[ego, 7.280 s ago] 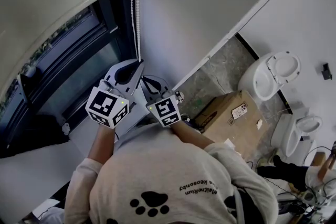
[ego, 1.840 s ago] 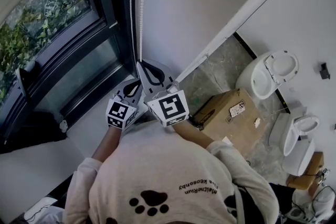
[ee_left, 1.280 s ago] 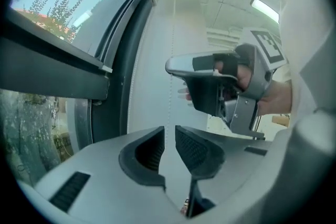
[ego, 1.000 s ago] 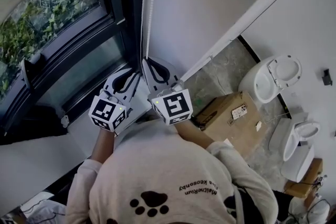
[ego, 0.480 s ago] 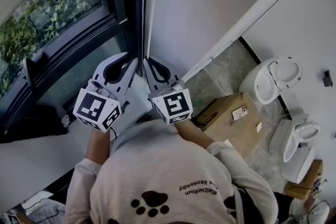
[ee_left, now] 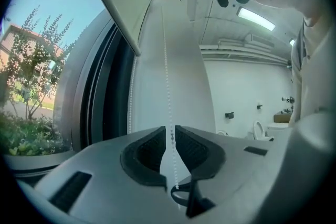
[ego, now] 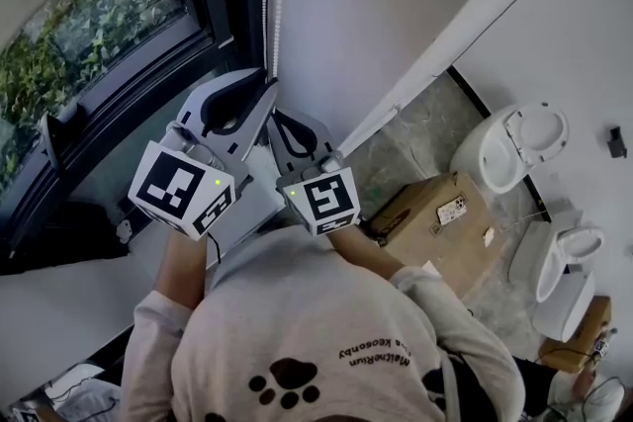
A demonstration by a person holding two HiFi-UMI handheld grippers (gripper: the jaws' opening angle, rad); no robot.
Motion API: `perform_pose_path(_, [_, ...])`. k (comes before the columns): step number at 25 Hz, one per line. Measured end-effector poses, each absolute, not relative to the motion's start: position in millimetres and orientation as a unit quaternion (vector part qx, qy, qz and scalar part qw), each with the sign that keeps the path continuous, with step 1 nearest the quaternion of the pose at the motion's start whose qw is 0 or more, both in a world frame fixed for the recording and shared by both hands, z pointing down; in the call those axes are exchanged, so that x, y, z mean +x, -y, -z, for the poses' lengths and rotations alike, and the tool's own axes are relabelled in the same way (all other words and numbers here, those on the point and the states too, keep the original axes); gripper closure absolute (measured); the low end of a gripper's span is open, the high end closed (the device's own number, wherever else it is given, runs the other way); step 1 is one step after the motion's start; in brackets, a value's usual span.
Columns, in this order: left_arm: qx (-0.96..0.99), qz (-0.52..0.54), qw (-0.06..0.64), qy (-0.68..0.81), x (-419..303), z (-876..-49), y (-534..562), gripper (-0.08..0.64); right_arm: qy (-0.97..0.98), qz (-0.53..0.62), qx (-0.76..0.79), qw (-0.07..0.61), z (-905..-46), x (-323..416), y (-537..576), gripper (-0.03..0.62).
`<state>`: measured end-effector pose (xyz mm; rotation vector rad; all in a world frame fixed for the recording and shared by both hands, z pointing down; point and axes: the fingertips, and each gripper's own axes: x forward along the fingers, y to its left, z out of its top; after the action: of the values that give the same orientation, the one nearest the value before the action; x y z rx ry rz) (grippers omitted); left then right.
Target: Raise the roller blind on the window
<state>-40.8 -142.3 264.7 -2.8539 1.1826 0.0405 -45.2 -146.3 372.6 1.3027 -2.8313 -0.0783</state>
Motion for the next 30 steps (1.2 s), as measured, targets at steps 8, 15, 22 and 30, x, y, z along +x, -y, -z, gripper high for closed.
perform_pose_path(8, [-0.923,-0.006,0.044,-0.382,-31.9,-247.8,153.2,0.51,0.909,0.035,0.415,0.017,-373.7,-47.3,143.8,0.581])
perform_pose_path(15, [-0.919,-0.016,0.05,-0.39,-33.4,-249.5,153.8,0.551,0.908,0.045,0.416,0.02,-374.2,-47.6,146.9,0.581])
perform_pose_path(22, [-0.917,-0.019,0.032,-0.397,-41.0,-264.5,156.6,0.551,0.913,0.031,0.406,0.033,-389.2,-56.0,148.0,0.581])
perform_pose_path(30, [-0.914,-0.011,0.016,-0.406,-37.3,-305.0,159.7,0.552,0.91,0.0,0.41,0.064,-429.6,-51.6,152.8,0.581])
